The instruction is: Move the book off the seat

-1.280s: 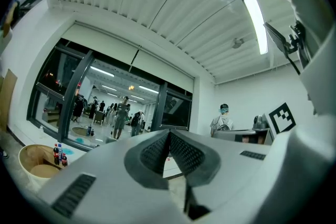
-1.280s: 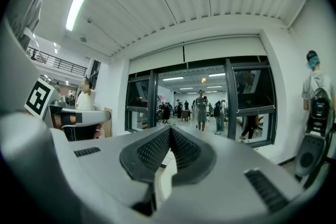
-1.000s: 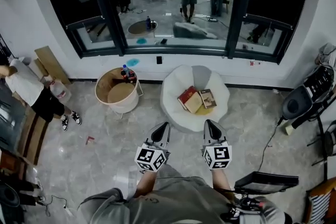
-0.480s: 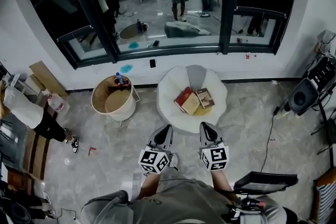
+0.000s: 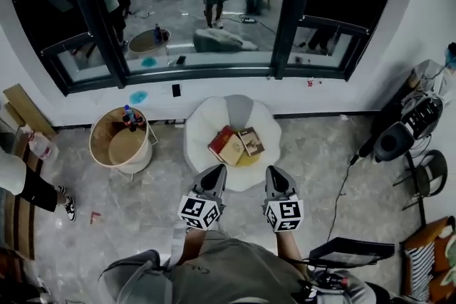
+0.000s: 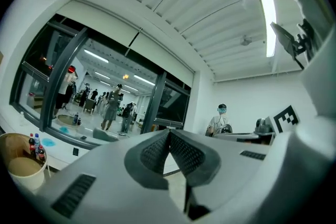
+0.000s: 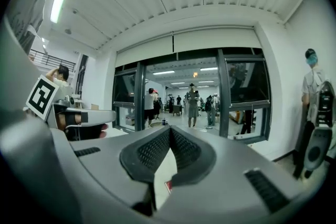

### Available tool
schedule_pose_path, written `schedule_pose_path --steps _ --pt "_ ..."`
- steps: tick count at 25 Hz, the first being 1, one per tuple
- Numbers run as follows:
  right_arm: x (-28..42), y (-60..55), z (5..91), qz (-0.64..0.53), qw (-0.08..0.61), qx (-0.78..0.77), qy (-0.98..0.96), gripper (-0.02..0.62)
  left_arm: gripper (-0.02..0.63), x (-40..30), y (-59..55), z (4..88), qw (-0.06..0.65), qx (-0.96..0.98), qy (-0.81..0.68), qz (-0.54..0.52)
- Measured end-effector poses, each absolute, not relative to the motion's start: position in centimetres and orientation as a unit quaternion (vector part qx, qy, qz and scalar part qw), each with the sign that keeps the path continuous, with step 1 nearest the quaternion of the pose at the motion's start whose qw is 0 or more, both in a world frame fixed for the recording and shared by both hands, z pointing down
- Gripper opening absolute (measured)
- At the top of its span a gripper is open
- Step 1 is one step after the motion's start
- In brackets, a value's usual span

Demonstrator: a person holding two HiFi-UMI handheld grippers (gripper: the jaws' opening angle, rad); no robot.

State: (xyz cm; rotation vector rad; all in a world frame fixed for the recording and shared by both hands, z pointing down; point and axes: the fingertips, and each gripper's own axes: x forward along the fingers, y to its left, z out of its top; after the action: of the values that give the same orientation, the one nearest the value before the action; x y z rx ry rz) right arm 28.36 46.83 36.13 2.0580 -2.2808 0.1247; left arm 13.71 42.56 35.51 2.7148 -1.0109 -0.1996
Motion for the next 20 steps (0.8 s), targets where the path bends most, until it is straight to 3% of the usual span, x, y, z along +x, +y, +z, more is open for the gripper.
schedule_pose_path --steps 10,20 --pt "26.5 39.5 37.2 0.047 0.059 0.712 -0.698 0.012 0.009 12.4 31.6 35.2 0.135 0.945 -0.278 -0.106" --pt "24.1 32.3 37.5 0.041 0.085 0.690 -0.718 0.012 0.009 10.9 27.8 37.7 0.174 0.942 -0.275 -0.087"
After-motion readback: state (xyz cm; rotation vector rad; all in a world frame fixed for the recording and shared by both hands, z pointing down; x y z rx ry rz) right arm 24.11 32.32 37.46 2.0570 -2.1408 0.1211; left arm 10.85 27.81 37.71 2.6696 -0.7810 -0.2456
